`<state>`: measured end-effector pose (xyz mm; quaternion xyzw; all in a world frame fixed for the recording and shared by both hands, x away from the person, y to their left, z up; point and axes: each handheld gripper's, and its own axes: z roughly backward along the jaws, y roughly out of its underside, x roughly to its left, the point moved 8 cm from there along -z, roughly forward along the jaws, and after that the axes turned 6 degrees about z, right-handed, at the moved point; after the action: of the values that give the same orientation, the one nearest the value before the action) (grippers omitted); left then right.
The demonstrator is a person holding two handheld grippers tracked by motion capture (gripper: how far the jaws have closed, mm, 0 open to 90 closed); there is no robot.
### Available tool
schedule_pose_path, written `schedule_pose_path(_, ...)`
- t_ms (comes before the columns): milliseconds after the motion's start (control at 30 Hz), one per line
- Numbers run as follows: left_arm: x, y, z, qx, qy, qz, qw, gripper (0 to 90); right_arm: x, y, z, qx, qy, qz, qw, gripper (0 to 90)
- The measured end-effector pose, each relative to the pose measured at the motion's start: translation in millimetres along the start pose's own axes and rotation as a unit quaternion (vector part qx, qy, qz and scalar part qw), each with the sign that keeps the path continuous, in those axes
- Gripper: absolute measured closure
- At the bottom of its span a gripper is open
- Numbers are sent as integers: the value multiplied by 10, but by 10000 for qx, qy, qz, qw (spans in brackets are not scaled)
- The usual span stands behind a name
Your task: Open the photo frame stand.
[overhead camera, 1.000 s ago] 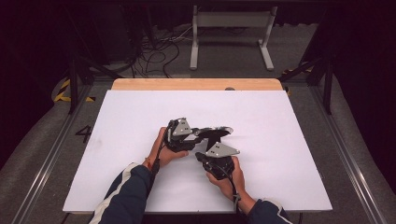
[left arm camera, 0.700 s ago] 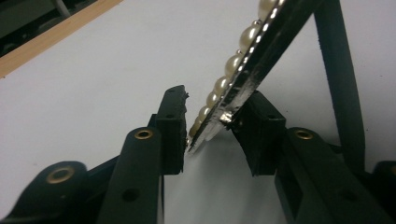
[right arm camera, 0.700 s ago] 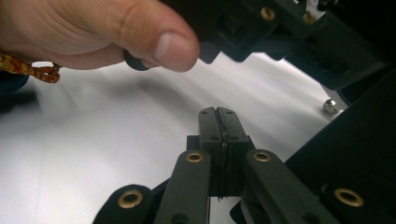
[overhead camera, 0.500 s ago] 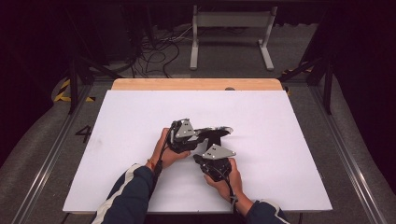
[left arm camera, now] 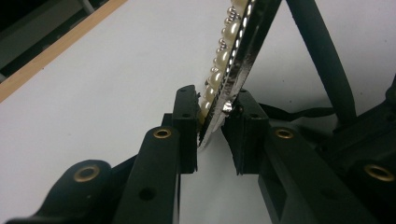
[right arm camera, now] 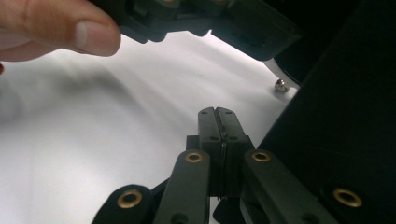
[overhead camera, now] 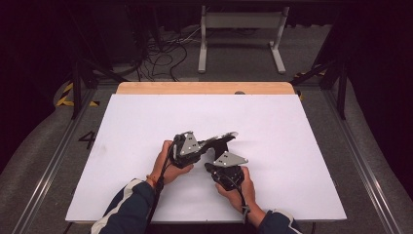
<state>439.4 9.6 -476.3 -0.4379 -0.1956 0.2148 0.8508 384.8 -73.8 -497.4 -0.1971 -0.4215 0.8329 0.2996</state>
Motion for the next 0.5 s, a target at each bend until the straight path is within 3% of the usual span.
schedule_pose_path(167,-23,17,29,-4,-32,-2,10000,745,-12,13,21,26,-81,27,10000,900)
schedule_pose_path(300,-57,36,73,5,-44,-136,9999,743,-39,28,44,39,-109,40,9999,900)
schedule_pose_path(400,-69,45,138,-59,15,-33,10000,780,-95,46,77,53,-94,-65,9999,900)
schedule_pose_path(500,-82,46,145,-38,-52,-129,9999,783,-121,58,105,79,-181,-54,9998,900)
